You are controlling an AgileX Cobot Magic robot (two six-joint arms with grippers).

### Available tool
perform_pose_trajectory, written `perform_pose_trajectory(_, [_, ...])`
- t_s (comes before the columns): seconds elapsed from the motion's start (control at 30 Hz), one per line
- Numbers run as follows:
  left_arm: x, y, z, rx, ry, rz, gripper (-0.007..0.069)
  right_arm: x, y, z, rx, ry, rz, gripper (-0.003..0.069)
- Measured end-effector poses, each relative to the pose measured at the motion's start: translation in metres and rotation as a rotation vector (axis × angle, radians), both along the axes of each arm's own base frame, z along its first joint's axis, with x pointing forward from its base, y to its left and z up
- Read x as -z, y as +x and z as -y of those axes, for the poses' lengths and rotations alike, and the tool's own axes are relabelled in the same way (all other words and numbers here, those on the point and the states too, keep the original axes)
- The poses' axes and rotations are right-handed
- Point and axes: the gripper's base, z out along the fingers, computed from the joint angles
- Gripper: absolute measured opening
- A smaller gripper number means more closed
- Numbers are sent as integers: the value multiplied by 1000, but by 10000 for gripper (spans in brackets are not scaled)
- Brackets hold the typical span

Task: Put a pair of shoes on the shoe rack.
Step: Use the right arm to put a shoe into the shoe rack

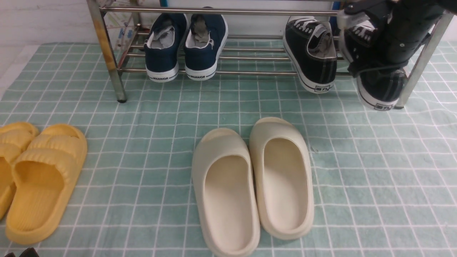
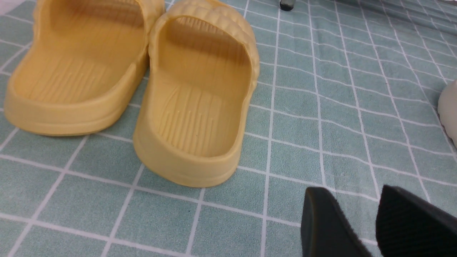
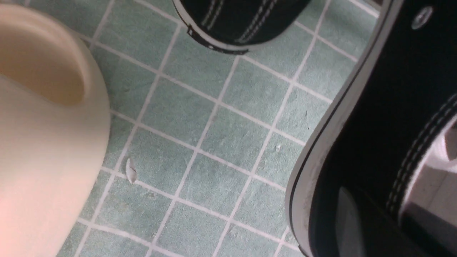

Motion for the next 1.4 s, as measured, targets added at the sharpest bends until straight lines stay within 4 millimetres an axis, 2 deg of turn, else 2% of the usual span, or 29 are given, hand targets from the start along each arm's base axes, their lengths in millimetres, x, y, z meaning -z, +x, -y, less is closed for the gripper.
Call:
perform_pose_trajectory(0.3, [0, 0, 0, 0, 0, 0, 239, 0, 19, 3, -39, -18, 52, 20])
perform_pose_trajectory(0.53, [0, 0, 0, 0, 0, 0, 239, 18, 34, 1, -71, -30, 73, 20])
perform_pose_trajectory(0.97, [0, 0, 0, 0, 0, 0, 239, 13, 48, -2, -78, -9, 225, 20])
perform_pose_trajectory(1.2, [0, 0, 0, 0, 0, 0, 239, 22, 52, -2, -73, -6, 218, 28])
perform_pose_trajectory(1.33, [0, 0, 0, 0, 0, 0, 239, 24, 52, -3, -39, 14, 211, 82])
perform_pose_trajectory(1.4, [0, 0, 0, 0, 0, 0, 239, 22, 52, -2, -16, 24, 217, 178])
